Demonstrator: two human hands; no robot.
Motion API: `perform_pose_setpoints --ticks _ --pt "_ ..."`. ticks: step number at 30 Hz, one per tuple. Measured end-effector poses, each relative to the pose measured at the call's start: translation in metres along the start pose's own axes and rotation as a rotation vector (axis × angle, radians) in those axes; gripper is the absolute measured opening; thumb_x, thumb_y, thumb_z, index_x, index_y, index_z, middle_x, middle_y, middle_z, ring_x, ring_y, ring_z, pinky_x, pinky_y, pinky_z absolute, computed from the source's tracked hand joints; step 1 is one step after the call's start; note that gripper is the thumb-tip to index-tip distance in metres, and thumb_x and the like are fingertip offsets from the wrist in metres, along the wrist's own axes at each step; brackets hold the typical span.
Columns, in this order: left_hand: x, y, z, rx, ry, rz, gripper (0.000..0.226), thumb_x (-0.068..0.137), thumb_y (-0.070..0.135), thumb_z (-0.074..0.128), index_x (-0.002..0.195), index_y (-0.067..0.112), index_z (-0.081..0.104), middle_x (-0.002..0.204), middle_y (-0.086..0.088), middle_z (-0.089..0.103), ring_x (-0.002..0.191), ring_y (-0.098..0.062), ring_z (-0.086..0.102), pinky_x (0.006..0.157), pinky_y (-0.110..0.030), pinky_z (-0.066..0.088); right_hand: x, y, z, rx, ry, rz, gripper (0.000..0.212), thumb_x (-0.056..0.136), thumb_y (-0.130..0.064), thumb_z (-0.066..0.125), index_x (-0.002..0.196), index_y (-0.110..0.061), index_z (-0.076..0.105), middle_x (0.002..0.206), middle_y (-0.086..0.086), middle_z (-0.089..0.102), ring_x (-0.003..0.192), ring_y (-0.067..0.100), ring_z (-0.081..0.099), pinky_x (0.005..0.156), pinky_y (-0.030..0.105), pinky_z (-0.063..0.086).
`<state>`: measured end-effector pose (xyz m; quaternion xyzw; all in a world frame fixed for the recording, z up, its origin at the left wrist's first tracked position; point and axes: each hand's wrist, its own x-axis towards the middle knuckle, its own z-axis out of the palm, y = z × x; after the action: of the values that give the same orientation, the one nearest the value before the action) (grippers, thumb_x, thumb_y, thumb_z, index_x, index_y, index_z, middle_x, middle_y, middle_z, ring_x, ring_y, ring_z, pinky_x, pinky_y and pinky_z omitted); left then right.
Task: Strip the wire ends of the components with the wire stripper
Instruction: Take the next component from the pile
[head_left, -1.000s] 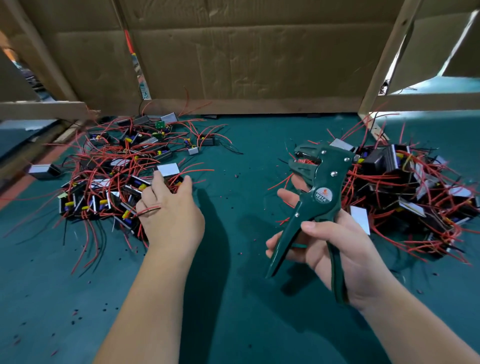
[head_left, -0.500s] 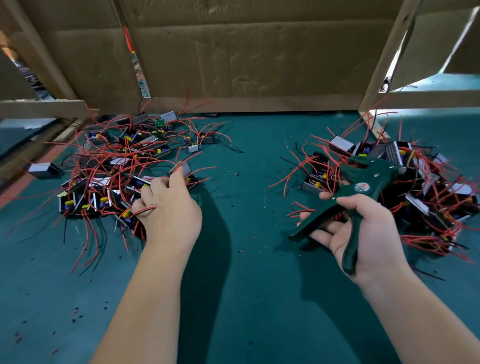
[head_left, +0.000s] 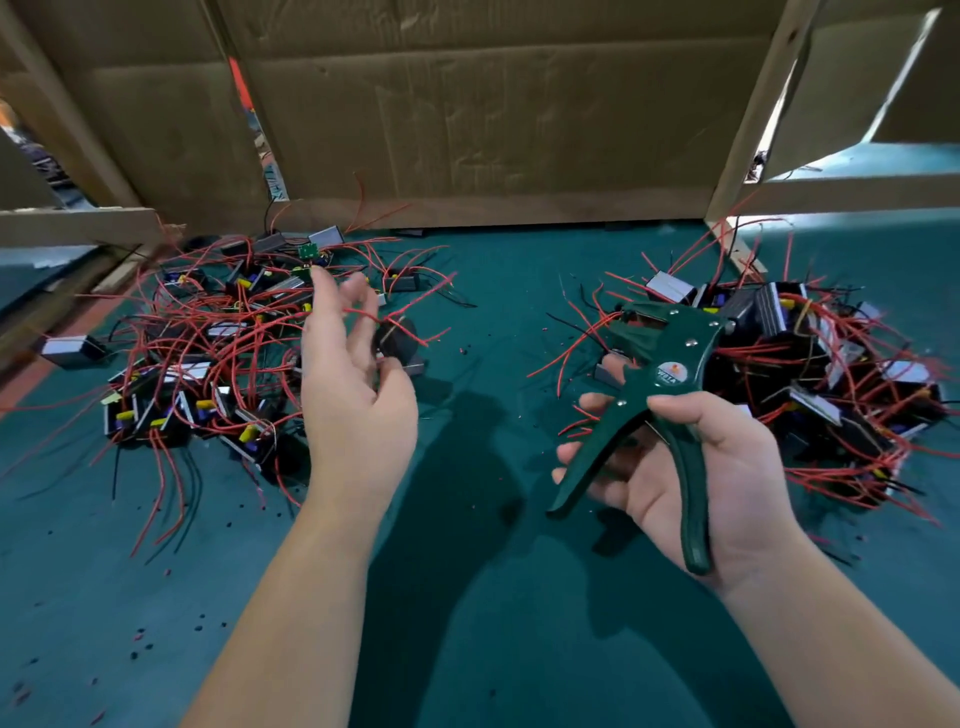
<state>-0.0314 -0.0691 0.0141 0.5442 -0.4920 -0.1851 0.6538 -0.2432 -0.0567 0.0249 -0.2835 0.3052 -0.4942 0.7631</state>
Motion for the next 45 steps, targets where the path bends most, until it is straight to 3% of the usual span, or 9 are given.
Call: perform_pose_setpoints --ticks 4,9,17,24,29,36,40,42,45 --pt "-0.004 0.005 0.000 0.043 0.016 0.132 0.093 0.080 -0.023 0.042 0.153 0.014 -0.003 0.153 0.003 0.022 0.139 -0.004 0.031 0.092 -0.023 0.042 -0.002 0.003 0.003 -0.007 -0.063 0.015 0.063 0.066 -0.019 0.050 0.128 -0.007 0.055 0.090 0.016 0.063 0.064 0.042 0.064 0.059 0.051 0.056" --pt "-0.008 0.008 0.000 0.193 -0.098 0.228 0.095 0.075 -0.025 0.034 0.152 0.015 -0.006 0.152 0.013 0.019 0.136 -0.014 0.038 0.103 -0.055 0.042 -0.003 0.005 0.004 -0.027 -0.108 0.064 0.065 0.060 -0.020 0.055 0.124 -0.007 0.057 0.097 0.017 0.066 0.065 0.041 0.064 0.059 0.051 0.055" --pt "-0.007 -0.005 0.006 0.281 -0.274 0.051 0.099 0.088 -0.007 0.058 0.151 0.033 -0.007 0.141 0.024 0.026 0.093 0.011 0.059 0.087 -0.023 0.052 -0.001 0.013 0.004 -0.034 -0.114 0.145 0.064 0.058 -0.021 0.056 0.121 -0.013 0.061 0.104 0.017 0.066 0.064 0.042 0.063 0.058 0.050 0.055" --pt "-0.012 -0.006 0.011 0.239 -0.356 0.126 0.107 0.080 0.002 0.074 0.146 0.043 0.000 0.135 0.026 0.037 0.069 -0.005 0.064 0.071 -0.013 0.051 -0.003 0.013 0.008 -0.004 -0.188 0.190 0.069 0.054 -0.024 0.059 0.122 -0.016 0.063 0.131 0.027 0.054 0.065 0.041 0.064 0.063 0.052 0.056" --pt "-0.022 0.004 0.015 0.206 -0.587 0.143 0.101 0.080 0.000 0.052 0.146 0.051 -0.004 0.142 0.025 0.038 0.093 -0.004 0.067 0.091 -0.019 0.048 -0.004 0.013 0.007 0.039 -0.278 0.164 0.066 0.061 -0.023 0.055 0.127 -0.021 0.061 0.103 0.023 0.054 0.069 0.041 0.065 0.068 0.052 0.056" --pt "-0.030 0.013 0.018 -0.103 -0.689 -0.020 0.108 0.069 -0.011 0.028 0.138 0.065 -0.005 0.138 0.019 0.048 0.095 -0.021 0.071 0.082 -0.041 0.054 -0.003 0.013 0.008 0.030 -0.231 0.150 0.057 0.058 -0.021 0.059 0.114 -0.017 0.068 0.087 0.018 0.066 0.068 0.038 0.065 0.067 0.050 0.056" --pt "-0.030 0.015 0.024 -0.202 -0.596 0.009 0.109 0.067 -0.019 0.023 0.140 0.060 0.007 0.135 0.006 0.050 0.104 -0.024 0.067 0.092 -0.029 0.049 -0.003 0.014 0.008 0.054 -0.183 0.135 0.049 0.046 -0.020 0.071 0.092 -0.004 0.065 0.083 0.021 0.060 0.066 0.038 0.065 0.065 0.050 0.057" --pt "-0.028 0.014 0.025 -0.236 -0.497 0.020 0.101 0.064 -0.021 0.023 0.135 0.050 0.037 0.122 0.007 0.058 0.104 -0.018 0.065 0.089 -0.029 0.050 -0.002 0.012 0.009 0.066 -0.148 0.113 0.053 0.048 -0.018 0.065 0.099 -0.003 0.059 0.083 0.021 0.058 0.065 0.037 0.066 0.065 0.050 0.058" --pt "-0.026 0.011 0.025 -0.288 -0.290 -0.053 0.066 0.066 -0.024 0.029 0.072 0.029 0.066 0.095 0.009 0.066 0.092 -0.011 0.064 0.077 -0.024 0.051 -0.002 0.006 0.009 0.122 -0.122 0.047 0.047 0.049 -0.016 0.061 0.095 -0.005 0.062 0.085 0.021 0.056 0.064 0.038 0.066 0.063 0.049 0.058"
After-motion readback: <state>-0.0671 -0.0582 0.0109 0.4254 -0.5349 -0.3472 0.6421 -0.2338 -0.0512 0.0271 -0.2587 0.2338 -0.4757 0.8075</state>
